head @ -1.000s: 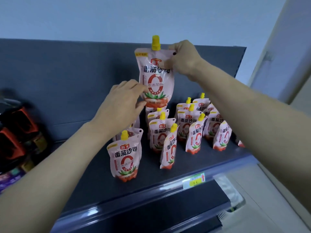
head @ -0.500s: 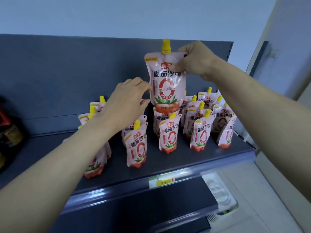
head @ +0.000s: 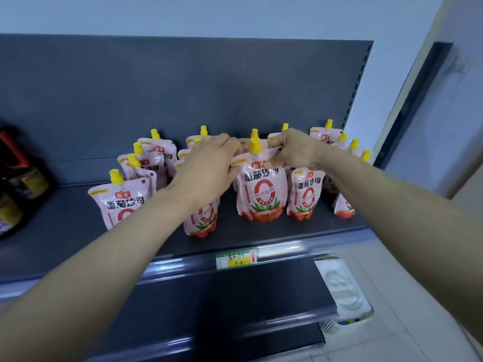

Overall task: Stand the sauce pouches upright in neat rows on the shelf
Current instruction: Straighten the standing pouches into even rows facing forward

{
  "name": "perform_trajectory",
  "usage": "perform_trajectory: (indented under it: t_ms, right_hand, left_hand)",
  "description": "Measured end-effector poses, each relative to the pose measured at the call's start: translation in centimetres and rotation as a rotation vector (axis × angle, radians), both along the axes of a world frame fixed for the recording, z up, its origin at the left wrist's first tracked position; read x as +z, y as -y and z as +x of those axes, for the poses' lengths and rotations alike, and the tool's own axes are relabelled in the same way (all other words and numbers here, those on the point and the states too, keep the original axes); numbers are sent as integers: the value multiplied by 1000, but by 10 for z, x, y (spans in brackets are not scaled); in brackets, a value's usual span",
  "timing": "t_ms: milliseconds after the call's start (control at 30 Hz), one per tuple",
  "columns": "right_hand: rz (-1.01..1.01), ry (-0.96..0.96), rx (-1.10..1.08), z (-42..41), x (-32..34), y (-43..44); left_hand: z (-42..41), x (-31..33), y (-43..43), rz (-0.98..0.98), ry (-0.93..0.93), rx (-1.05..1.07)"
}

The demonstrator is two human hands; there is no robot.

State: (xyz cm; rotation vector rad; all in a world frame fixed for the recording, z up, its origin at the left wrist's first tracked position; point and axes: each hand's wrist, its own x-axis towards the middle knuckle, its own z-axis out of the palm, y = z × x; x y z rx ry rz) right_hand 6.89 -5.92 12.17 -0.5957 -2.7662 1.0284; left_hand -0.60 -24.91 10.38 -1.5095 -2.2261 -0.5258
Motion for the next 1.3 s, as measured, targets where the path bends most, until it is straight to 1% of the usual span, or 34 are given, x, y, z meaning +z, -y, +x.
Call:
perform_trajectory:
  t_ms: [167, 300, 367, 467, 633, 700, 833, 933, 1200, 1300]
  right_hand:
    - [-74, 35, -110, -2, -41, 0]
    - [-220, 76, -165, 4, -54, 2]
    - [-228, 119, -165, 5, -53, 0]
    - [-45, 193, -120, 4, -43, 3]
    - [134, 219, -73, 8, -24, 9]
    - [161, 181, -90, 12, -16, 8]
    - [126, 56, -137, 24, -1, 8]
    - [223, 30, -152, 31, 2, 12]
    - [609, 166, -138, 38, 2, 19]
    - [698, 185, -166, 42, 5, 14]
  left_hand:
    - [0, -14, 2, -116, 11, 18]
    - [-3, -23, 3, -170, 28, 9]
    - [-4, -26, 0, -189, 41, -7]
    - [-5, -28, -4, -212, 51, -40]
    - [-7, -28, -7, -197, 50, -79]
    - [-9, -27, -9, -194, 43, -94]
    - [-9, -25, -16, -169, 40, -139]
    - [-6, -25, -24, -172, 16, -169]
    - [5, -23, -30, -169, -127, -229]
    - [7, -15, -36, -156, -157, -224]
